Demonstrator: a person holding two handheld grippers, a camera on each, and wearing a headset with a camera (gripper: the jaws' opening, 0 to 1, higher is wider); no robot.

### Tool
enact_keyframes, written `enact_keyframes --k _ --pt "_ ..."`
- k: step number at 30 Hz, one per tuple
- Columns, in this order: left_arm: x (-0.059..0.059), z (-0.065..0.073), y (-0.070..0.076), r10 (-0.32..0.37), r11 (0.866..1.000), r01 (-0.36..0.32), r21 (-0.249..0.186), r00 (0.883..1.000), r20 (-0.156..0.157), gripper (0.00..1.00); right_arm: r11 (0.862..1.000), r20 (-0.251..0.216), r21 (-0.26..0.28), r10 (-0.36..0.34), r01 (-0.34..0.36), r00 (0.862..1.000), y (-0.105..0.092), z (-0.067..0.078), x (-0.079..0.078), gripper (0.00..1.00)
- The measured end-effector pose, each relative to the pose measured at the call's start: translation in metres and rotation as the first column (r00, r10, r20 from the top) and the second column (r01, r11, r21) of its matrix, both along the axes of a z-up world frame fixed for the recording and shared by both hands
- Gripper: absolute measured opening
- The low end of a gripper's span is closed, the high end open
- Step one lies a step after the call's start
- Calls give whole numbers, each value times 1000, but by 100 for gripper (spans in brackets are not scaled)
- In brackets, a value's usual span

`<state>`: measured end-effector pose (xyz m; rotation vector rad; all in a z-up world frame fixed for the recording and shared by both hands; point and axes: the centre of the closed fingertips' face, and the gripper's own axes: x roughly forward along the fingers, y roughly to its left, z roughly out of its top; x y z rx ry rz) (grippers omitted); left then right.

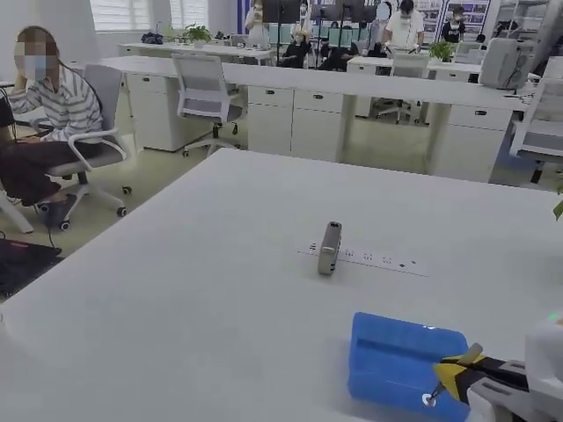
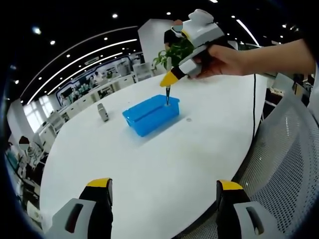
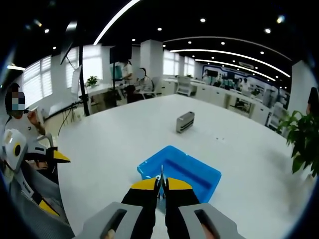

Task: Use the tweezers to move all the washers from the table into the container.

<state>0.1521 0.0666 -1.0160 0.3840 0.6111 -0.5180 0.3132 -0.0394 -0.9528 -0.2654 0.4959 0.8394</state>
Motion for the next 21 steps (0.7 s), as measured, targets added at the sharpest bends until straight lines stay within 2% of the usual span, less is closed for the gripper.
enact_keyframes --k 16,21 --pt "-1 -2 -1 -5 1000 5 7 1000 -11 87 1000 33 11 -21 20 999 -4 13 27 1" --pt "0 -2 0 -1 1000 1 11 1000 -12 88 1000 27 11 -22 22 999 -5 9 33 1"
